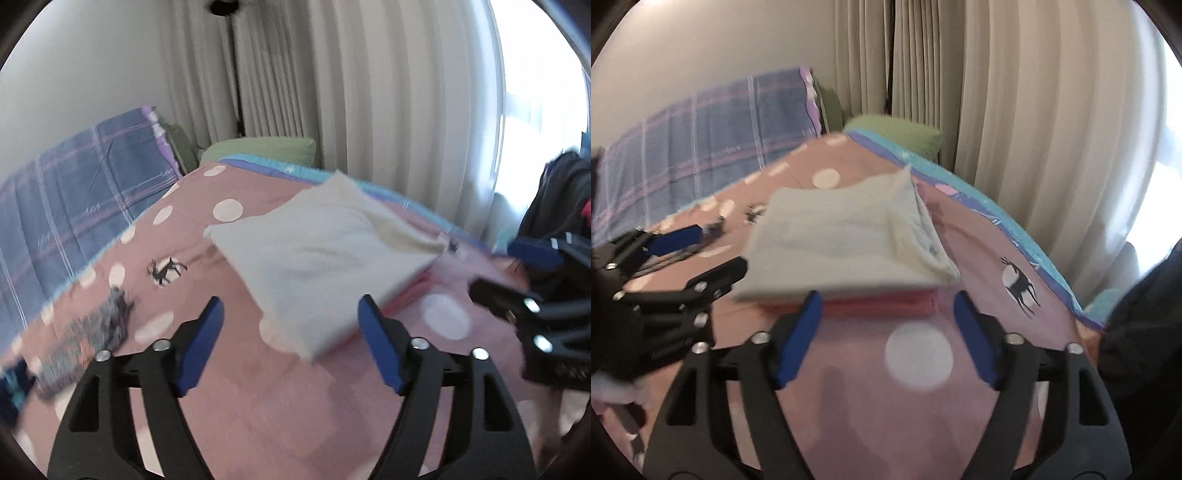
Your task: Fold small clothes
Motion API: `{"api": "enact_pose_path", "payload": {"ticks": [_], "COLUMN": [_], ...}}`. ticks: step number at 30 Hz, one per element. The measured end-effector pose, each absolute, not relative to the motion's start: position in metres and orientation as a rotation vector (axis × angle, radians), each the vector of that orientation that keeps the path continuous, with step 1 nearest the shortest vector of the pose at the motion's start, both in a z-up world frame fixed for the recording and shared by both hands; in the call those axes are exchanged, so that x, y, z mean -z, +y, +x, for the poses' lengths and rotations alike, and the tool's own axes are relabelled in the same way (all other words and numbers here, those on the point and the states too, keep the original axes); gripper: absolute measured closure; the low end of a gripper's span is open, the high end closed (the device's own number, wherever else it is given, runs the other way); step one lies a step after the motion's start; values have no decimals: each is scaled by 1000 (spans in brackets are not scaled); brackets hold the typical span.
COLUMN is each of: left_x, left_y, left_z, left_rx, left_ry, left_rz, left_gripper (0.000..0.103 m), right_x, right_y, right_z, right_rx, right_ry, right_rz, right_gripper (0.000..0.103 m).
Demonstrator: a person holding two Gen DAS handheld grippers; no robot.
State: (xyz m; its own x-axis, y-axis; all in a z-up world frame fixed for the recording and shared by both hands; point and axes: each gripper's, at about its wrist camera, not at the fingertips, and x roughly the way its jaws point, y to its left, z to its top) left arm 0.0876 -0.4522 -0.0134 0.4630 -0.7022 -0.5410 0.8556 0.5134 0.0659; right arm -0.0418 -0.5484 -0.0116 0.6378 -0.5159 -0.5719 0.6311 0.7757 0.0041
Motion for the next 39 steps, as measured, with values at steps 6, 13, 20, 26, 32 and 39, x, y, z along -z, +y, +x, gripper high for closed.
{"api": "enact_pose_path", "payload": {"ticks": [6, 13, 20, 26, 32, 39], "left_x": [0, -32, -53, -52, -46, -43], "left_y": [-389, -333, -311, -290, -274, -253], "left_z": [63, 21, -28, -49, -57, -64], "left_rx": [931, 924, 895, 894, 838, 821], "left_ry": [470, 381, 348, 349, 410, 423], "left_rz": [224, 193, 231, 220, 237, 203], "left_gripper": [8, 1, 1, 1, 1, 1], "right_x": [-13, -38, -49, -48, -41, -30], "right_y": [-492, -454, -421, -405, -390, -382], "right_z": [-88, -118, -140, -155, -168, -169], "right_rx": [695, 719, 736, 726, 716, 720], "right_ry": [498, 457, 441, 440, 422, 467], "right_rz": [212, 216, 172, 181, 193, 199], "right_gripper": [16, 14, 10, 7, 2, 2]}}
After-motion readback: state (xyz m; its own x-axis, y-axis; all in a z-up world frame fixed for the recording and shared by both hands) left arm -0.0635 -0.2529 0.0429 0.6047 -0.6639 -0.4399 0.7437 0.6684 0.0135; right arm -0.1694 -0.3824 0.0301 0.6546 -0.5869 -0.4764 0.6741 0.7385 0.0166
